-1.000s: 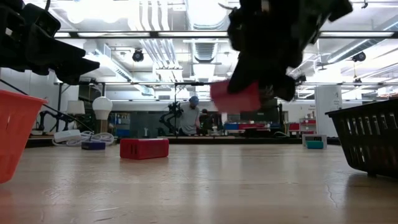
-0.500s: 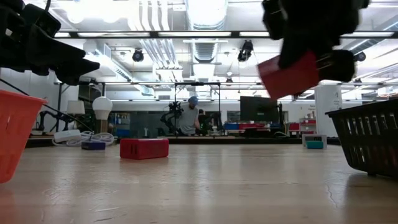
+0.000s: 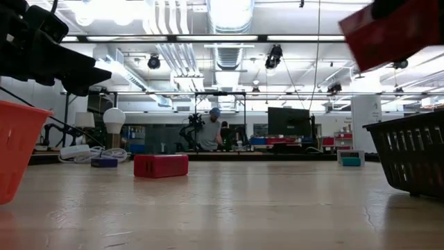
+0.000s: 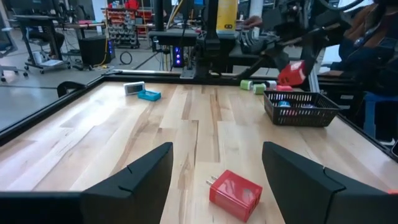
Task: Pick & Place Office items
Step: Put the right red charger adapter into the black bin
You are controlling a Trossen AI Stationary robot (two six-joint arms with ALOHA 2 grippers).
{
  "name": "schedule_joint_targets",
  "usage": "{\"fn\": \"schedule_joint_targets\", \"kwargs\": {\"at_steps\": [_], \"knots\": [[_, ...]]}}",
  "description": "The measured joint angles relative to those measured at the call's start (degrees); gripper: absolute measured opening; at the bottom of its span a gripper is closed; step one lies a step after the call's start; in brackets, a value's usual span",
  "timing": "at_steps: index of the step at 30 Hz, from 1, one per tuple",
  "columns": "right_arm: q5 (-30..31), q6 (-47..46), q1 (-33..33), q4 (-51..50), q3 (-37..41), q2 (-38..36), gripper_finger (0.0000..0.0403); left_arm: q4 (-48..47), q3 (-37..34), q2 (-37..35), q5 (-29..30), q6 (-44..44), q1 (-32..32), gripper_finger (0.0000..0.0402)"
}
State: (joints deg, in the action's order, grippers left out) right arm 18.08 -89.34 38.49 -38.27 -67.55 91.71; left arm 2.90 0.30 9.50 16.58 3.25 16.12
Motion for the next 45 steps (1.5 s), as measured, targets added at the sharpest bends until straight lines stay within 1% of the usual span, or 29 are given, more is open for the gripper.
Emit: {"fn": "schedule_joint_targets", "kwargs": {"at_steps": [3, 5, 9, 13, 16, 20, 23, 30, 38, 45], "knots": [[-0.4, -4.6, 1.1, -7.1, -4.4, 2.2, 0.0217, 0.0, 0.0, 0.0, 0.0, 0.0, 0.0, 0.0252], [-1.7, -7.3, 1.6, -12.0, -6.9, 4.1, 0.0217, 0.0, 0.0, 0.2, 0.0, 0.0, 0.0, 0.0252], [-5.1, -11.5, 2.2, -18.3, -10.9, 8.6, 0.0217, 0.0, 0.0, 0.1, 0.0, 0.0, 0.0, 0.0252], [-9.0, -14.8, 2.3, -18.7, -12.6, 12.6, 0.0217, 0.0, 0.0, 0.2, 0.0, 0.0, 0.0, 0.0252], [-10.6, -16.6, 2.4, -18.8, -14.0, 15.0, 0.0217, 0.0, 0.0, 0.2, 0.0, 0.0, 0.0, 0.0252], [-10.3, -21.2, 3.2, -22.3, -15.8, 17.0, 0.0217, 0.0, 0.0, 0.2, 0.0, 0.0, 0.0, 0.0252], [-8.1, -25.1, 3.6, -24.8, -16.5, 18.9, 0.0223, 0.0, 0.0, 0.2, 0.0, 0.0, 0.0, 0.0252], [-7.4, -30.4, 3.9, -24.5, -16.6, 22.7, 0.0227, 0.0, 0.0, 0.3, 0.0, 0.0, 0.0, 0.0252], [-7.4, -32.2, 3.9, -24.4, -16.6, 23.5, 0.0234, 0.0, 0.0, 0.3, 0.0, 0.0, 0.0, 0.0252], [-7.5, -33.0, 3.9, -24.5, -16.6, 23.5, 0.0254, 0.0, 0.0, 0.3, 0.0, 0.0, 0.0, 0.0252]]}}
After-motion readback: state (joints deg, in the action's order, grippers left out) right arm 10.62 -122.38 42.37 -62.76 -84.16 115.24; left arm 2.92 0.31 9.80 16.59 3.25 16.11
